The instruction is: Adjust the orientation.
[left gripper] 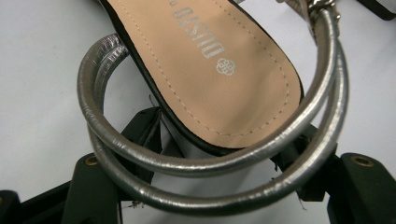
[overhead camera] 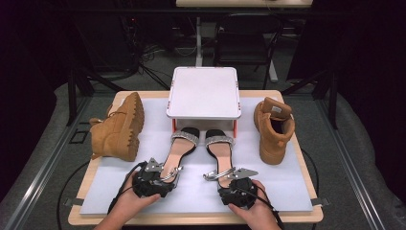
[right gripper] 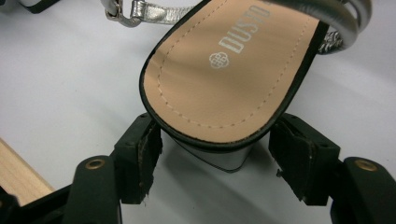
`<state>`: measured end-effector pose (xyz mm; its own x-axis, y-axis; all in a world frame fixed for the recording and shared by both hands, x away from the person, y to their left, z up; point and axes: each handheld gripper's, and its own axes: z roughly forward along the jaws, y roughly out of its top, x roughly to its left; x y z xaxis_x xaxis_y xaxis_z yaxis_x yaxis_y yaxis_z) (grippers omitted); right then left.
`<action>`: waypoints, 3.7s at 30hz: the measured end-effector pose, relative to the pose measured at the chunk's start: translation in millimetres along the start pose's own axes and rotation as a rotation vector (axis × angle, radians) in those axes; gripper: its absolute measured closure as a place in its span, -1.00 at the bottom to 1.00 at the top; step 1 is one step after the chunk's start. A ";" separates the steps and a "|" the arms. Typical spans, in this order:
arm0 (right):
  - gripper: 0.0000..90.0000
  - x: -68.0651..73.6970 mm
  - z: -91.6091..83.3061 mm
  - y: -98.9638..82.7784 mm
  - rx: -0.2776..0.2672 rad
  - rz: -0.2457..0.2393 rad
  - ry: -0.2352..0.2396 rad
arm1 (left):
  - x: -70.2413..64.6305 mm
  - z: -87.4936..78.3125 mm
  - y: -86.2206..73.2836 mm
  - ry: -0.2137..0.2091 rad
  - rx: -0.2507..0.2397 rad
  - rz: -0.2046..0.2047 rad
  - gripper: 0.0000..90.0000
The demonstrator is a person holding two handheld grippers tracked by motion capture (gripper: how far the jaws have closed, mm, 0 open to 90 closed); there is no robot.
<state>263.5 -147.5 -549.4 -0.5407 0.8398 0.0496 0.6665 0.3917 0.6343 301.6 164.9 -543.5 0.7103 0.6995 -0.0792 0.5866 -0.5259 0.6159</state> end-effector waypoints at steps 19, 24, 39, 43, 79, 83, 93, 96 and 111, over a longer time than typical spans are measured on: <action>-0.22 3.6 0.2 2.9 0.011 0.024 -0.012 | -6.0 1.5 8.7 0.017 0.042 -0.022 -0.19; -0.21 4.0 -3.0 5.3 0.001 0.043 -0.007 | -8.2 0.7 14.3 0.018 0.033 -0.046 -0.19; -0.20 -4.8 -1.8 22.8 -0.035 0.076 -0.010 | -13.5 8.3 35.8 0.043 0.043 -0.122 -0.18; -0.19 -9.8 1.9 30.1 -0.033 0.074 -0.022 | -10.2 11.8 44.3 0.044 0.030 -0.147 -0.18; -0.09 -27.8 46.1 64.6 -0.025 0.128 -0.060 | 13.1 52.1 76.2 0.091 0.017 -0.179 -0.17; -0.05 -25.1 37.4 61.3 -0.026 0.117 -0.060 | 13.2 41.1 71.9 0.086 -0.014 -0.188 -0.12; 0.35 -19.4 7.7 51.3 -0.059 0.114 -0.042 | 16.4 15.5 47.8 0.095 -0.087 -0.227 0.21; 0.51 -16.0 6.1 50.8 -0.062 0.105 -0.039 | 15.2 14.1 44.0 0.085 -0.090 -0.227 0.40; 1.00 -12.7 7.6 49.4 -0.083 0.131 -0.010 | 8.4 16.6 43.8 0.033 -0.115 -0.215 1.00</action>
<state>307.2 -136.0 -524.6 -0.4467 0.8854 0.1286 0.6857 0.2465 0.6848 339.7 139.7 -530.2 0.5594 0.8059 -0.1936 0.6734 -0.3057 0.6731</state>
